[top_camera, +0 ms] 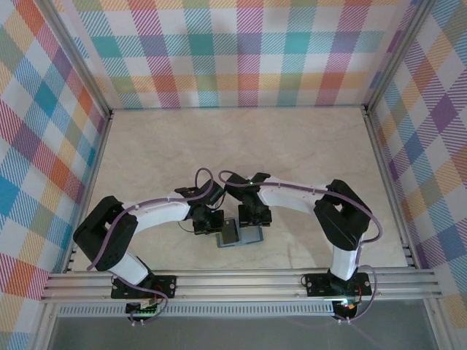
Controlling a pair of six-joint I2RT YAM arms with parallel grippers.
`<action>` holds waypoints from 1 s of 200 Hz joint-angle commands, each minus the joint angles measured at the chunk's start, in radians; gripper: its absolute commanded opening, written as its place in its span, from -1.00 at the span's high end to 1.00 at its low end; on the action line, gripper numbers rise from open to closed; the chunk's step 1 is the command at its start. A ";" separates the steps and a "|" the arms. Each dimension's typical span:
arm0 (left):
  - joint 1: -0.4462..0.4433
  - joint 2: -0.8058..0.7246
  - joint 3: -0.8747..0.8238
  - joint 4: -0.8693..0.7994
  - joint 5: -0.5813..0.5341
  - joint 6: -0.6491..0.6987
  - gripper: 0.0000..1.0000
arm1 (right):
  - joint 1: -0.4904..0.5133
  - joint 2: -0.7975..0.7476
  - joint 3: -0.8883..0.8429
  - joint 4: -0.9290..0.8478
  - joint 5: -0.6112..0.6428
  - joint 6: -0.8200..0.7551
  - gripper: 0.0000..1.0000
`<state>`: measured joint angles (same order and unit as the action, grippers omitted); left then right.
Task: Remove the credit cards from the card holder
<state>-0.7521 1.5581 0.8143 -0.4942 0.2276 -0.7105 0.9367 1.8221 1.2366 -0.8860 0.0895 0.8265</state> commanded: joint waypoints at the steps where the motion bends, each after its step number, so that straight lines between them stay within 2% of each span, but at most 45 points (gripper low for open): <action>1: -0.012 -0.006 0.004 -0.026 0.007 0.008 0.91 | 0.012 -0.021 -0.014 -0.070 0.059 -0.016 -0.08; 58: -0.010 -0.032 0.008 -0.028 0.013 0.010 0.91 | 0.006 -0.021 -0.052 -0.043 0.042 -0.015 -0.09; 107: -0.012 -0.068 0.047 -0.056 0.015 0.018 0.91 | 0.007 -0.109 -0.042 -0.039 0.017 -0.016 -0.04; 134: -0.012 -0.081 0.059 -0.054 0.025 0.008 0.91 | 0.007 -0.150 -0.040 0.015 -0.060 -0.017 0.01; 166: -0.012 -0.063 0.057 -0.029 0.047 -0.007 0.92 | 0.005 -0.176 -0.061 0.154 -0.177 0.010 0.18; 200: -0.013 -0.047 0.022 0.038 0.089 -0.039 0.93 | -0.003 -0.154 -0.096 0.293 -0.286 0.045 0.29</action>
<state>-0.7525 1.4971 0.8536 -0.5068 0.2710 -0.7204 0.9363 1.6653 1.1671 -0.7109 -0.0822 0.8371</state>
